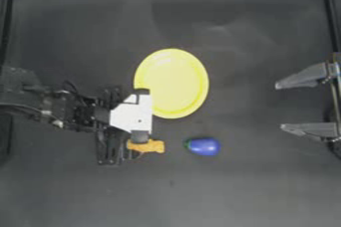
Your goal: Put brown chicken wing on plate
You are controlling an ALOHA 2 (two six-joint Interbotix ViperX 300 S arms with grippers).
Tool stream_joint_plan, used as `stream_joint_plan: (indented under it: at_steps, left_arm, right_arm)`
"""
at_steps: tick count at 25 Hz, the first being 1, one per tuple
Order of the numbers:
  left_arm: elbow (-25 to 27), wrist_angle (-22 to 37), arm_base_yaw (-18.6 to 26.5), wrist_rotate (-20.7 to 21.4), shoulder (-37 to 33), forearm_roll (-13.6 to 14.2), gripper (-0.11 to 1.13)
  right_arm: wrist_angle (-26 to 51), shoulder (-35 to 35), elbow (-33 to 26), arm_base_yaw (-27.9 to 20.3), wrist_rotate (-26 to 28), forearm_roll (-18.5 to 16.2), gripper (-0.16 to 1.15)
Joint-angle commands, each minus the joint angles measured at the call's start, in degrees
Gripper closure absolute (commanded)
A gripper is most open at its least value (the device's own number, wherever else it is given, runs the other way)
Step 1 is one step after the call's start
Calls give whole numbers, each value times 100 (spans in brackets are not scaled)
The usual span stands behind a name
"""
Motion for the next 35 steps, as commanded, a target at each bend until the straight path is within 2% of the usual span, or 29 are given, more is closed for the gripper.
stream_joint_plan:
  at_steps: [1, 19, 21, 23, 27, 29, 30, 35]
  left_arm:
    - [-193, -26, -44, 0, 141, -79, -1]
    - [-264, -53, -70, 9, 888, -88, 3]
    - [-264, -62, -62, 9, 905, -88, 9]
    - [-264, -70, -44, 9, 923, -79, 22]
    - [-264, -70, -35, 9, 879, -79, 71]
    - [-264, -70, -44, 9, 791, -88, 90]
    - [-264, -70, -62, 18, 729, -79, 94]
    - [-264, -158, -44, 18, 299, -35, 91]
  right_arm:
    - [-26, 26, -62, 0, 9, 18, -1]
    - [-53, 26, -70, 0, 26, 18, -1]
    - [-53, 18, -70, 0, 26, 18, -1]
    - [-62, 26, -62, 0, 26, 18, -1]
    - [-62, 26, -62, 0, 26, 18, -1]
    - [-62, 26, -62, 0, 26, 18, -1]
    - [-62, 26, -62, 0, 26, 18, -1]
    - [-62, 26, -62, 0, 35, 18, -1]
